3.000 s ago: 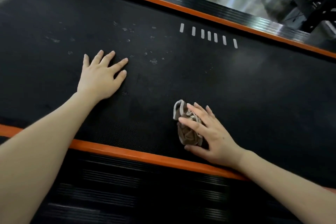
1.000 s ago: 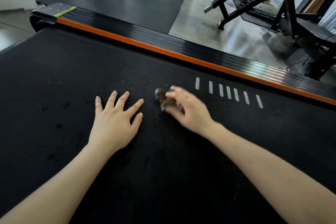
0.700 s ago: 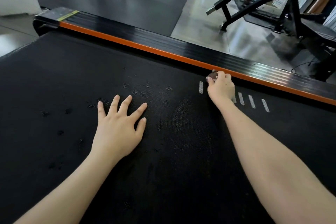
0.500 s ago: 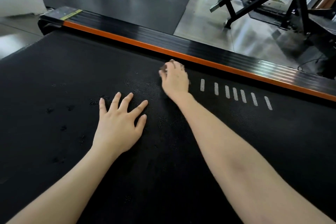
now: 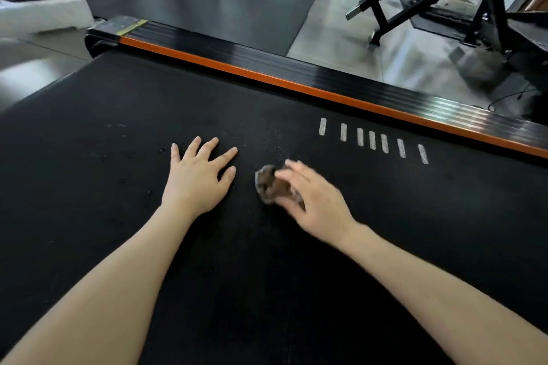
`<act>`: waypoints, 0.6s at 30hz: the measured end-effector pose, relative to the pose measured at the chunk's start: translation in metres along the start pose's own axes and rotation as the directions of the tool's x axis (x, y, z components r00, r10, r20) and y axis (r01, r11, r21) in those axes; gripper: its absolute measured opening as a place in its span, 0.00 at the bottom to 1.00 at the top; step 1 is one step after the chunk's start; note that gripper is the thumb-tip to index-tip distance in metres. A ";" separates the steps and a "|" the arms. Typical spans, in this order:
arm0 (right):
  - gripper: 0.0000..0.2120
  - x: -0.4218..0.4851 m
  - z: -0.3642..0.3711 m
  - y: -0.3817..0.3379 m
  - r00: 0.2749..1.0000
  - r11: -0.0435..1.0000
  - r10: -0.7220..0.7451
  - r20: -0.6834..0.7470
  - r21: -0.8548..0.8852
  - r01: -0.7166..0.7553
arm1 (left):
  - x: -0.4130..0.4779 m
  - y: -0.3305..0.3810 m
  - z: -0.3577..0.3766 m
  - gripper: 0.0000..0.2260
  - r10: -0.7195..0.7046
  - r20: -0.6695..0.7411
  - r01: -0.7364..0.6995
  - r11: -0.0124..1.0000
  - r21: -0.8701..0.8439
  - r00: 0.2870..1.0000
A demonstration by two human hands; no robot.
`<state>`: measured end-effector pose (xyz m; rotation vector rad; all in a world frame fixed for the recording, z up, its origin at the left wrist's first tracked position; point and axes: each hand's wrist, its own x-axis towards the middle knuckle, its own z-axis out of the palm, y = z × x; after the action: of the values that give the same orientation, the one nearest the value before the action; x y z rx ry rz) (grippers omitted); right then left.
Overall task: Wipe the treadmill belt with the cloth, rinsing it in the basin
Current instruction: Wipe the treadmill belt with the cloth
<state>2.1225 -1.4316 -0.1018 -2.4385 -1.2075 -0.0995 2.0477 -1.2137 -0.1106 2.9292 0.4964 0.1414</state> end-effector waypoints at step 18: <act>0.21 -0.110 -0.001 -0.101 0.992 0.996 -0.068 0.110 0.072 0.060 | -0.069 -0.104 -0.050 0.22 0.169 0.178 -0.164 0.985 -0.042 0.969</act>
<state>1.9760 -1.4597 -0.0945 -2.3742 -1.3154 0.0607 1.9441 -1.1327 -0.0841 2.9168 0.2185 -0.0969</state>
